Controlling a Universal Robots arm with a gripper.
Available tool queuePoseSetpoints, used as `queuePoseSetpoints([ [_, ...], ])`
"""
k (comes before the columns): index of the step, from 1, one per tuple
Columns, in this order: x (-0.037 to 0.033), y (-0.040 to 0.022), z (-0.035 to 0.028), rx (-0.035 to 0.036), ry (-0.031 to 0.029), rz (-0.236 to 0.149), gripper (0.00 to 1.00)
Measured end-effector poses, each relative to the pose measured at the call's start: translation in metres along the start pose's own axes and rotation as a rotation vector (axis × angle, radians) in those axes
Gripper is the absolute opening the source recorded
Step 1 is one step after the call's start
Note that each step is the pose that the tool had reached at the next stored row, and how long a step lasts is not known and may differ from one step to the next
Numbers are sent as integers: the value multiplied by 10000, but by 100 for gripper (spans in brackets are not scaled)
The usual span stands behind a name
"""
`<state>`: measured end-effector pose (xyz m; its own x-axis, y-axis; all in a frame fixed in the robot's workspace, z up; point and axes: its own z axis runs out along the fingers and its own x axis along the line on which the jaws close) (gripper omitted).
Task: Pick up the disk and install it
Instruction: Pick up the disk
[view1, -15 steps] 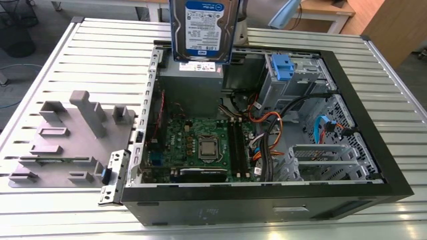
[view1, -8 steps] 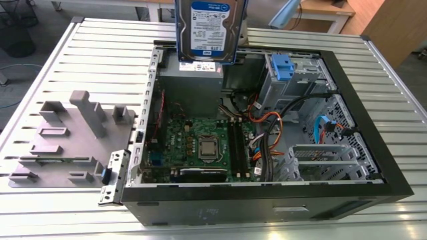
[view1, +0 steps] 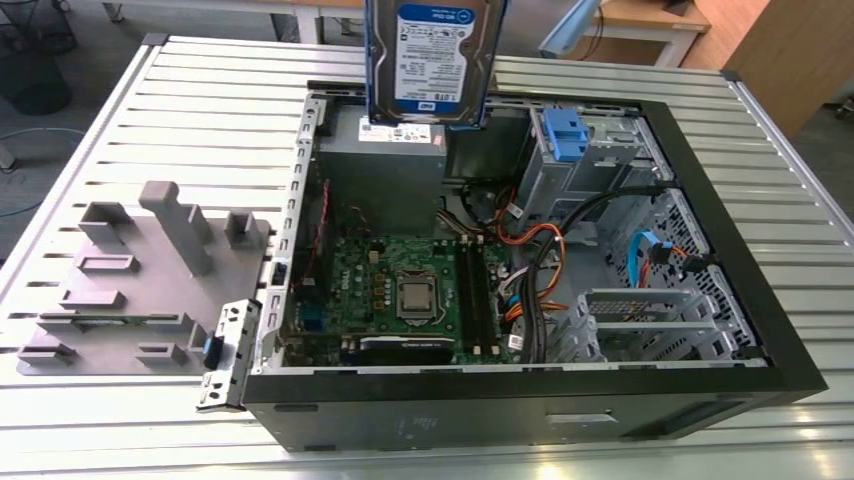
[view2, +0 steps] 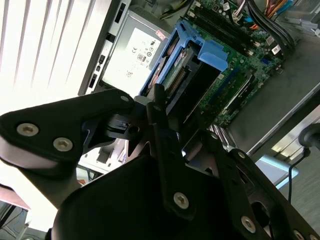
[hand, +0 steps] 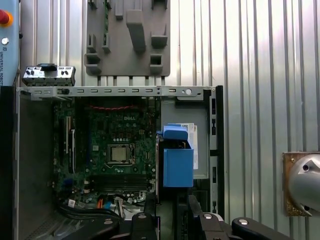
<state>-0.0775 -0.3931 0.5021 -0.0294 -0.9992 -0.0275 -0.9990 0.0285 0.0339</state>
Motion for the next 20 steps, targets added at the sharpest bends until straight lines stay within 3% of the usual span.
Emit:
queuePoseSetpoints([
  [10, -4, -133, -4, 0, 0, -1, 35],
  [20, -7, -225, -7, 0, 0, -1, 35],
])
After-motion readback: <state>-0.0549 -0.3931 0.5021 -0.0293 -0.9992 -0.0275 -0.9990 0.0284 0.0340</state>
